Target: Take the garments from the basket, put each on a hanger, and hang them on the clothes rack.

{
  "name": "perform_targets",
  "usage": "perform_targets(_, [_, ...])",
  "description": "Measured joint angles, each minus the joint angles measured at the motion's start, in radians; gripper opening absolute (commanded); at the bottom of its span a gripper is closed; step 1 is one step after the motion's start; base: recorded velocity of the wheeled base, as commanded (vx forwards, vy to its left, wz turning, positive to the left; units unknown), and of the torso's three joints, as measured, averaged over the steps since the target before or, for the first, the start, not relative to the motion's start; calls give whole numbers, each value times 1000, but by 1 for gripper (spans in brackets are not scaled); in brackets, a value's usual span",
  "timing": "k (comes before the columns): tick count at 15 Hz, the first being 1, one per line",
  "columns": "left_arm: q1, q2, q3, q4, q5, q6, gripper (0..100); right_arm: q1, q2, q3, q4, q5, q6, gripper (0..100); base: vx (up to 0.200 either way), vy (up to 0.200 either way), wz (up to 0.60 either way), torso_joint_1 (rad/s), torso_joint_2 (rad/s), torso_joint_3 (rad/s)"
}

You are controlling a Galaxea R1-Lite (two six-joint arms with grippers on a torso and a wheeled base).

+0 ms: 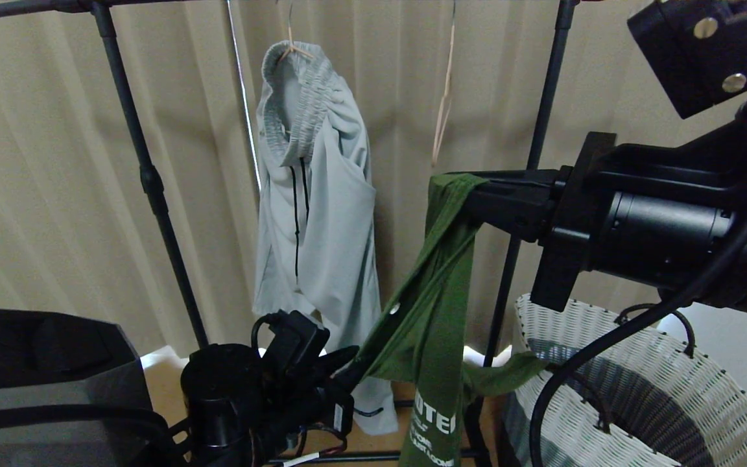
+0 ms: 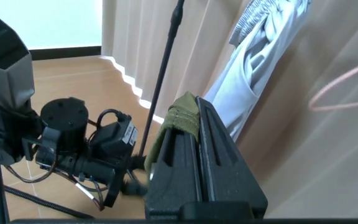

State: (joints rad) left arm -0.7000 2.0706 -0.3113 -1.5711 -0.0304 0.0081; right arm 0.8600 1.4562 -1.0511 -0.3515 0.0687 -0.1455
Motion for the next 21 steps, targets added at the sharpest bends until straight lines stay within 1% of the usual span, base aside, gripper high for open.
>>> perform_targets(3, [-6,-56,89,1,-3,86,0,-3,-21,13,0,-1,1,0,0,0,0,0,0,0])
perform_targets(5, [-4,-134,112,2,-6,106,0,-18,-39,31,-1,-2,1,0,0,0,0,0,0,0])
perform_targets(7, [22,-237,106,6,-6,116,0,-46,-60,54,-2,-5,0,0,0,0,0,0,0,0])
perform_targets(8, [41,-302,90,48,-6,119,0,-64,-67,63,-1,-5,0,0,0,0,0,0,0,0])
perform_targets(9, [61,-376,61,165,-6,121,0,-87,-77,69,-1,-6,0,0,0,0,0,0,0,0])
perform_targets(11, [94,-523,-50,494,-6,122,0,-126,-95,75,-1,-7,0,0,0,0,0,0,0,0])
perform_targets(12, [107,-597,-129,673,-5,122,0,-147,-109,80,-1,-9,-1,0,0,0,0,0,0,0])
perform_targets(13, [115,-660,-212,823,-4,122,0,-165,-126,89,-1,-12,-3,0,0,0,0,0,0,0])
perform_targets(15, [124,-767,-387,1080,0,122,0,-212,-164,112,0,-20,-4,0,0,0,0,0,0,0])
perform_targets(17, [129,-829,-549,1234,19,120,0,-269,-191,118,-1,-20,-4,0,0,0,0,0,0,0])
perform_targets(20, [123,-865,-783,1441,118,105,0,-335,-210,73,-1,-12,6,0,0,0,0,0,0,0])
perform_targets(21, [119,-868,-820,1460,131,84,0,-341,-210,61,-2,-10,24,0,0,0,0,0,0,0])
